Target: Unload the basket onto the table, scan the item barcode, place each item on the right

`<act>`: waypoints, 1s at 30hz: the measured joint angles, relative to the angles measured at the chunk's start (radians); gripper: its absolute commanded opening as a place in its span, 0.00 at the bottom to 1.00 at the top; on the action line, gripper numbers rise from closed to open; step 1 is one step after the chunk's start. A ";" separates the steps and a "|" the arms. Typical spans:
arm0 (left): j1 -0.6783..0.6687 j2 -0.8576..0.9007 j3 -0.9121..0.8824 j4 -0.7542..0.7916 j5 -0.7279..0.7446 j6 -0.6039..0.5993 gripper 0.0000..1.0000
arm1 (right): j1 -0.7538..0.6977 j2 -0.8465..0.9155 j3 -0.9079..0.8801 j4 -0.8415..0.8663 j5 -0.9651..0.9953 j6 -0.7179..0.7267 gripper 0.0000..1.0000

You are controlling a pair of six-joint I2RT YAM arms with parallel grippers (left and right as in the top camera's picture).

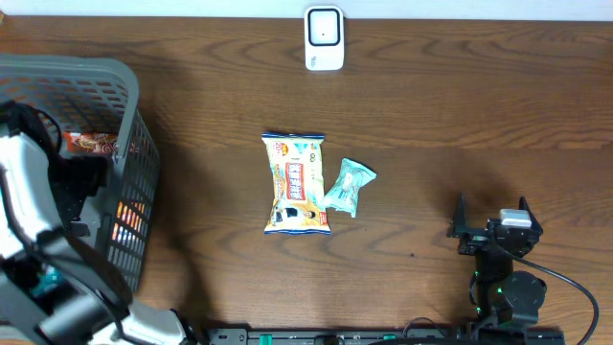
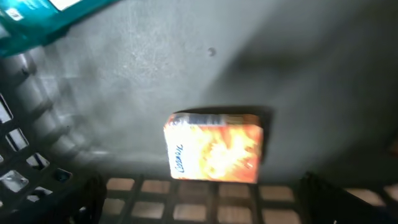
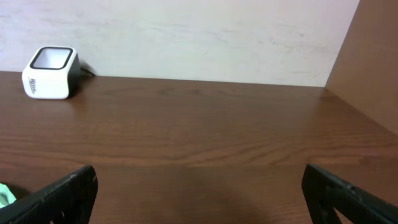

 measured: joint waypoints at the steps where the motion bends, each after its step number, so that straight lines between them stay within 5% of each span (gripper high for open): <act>1: 0.000 0.022 -0.001 -0.003 0.002 0.005 0.98 | 0.000 0.000 0.000 0.000 0.000 0.000 0.99; 26: -0.008 0.034 -0.285 0.311 0.102 -0.049 0.99 | 0.000 0.000 0.000 0.000 0.000 0.000 0.99; 30: -0.014 0.021 -0.307 0.342 0.120 -0.055 0.66 | 0.000 0.000 0.000 0.000 0.000 0.000 0.99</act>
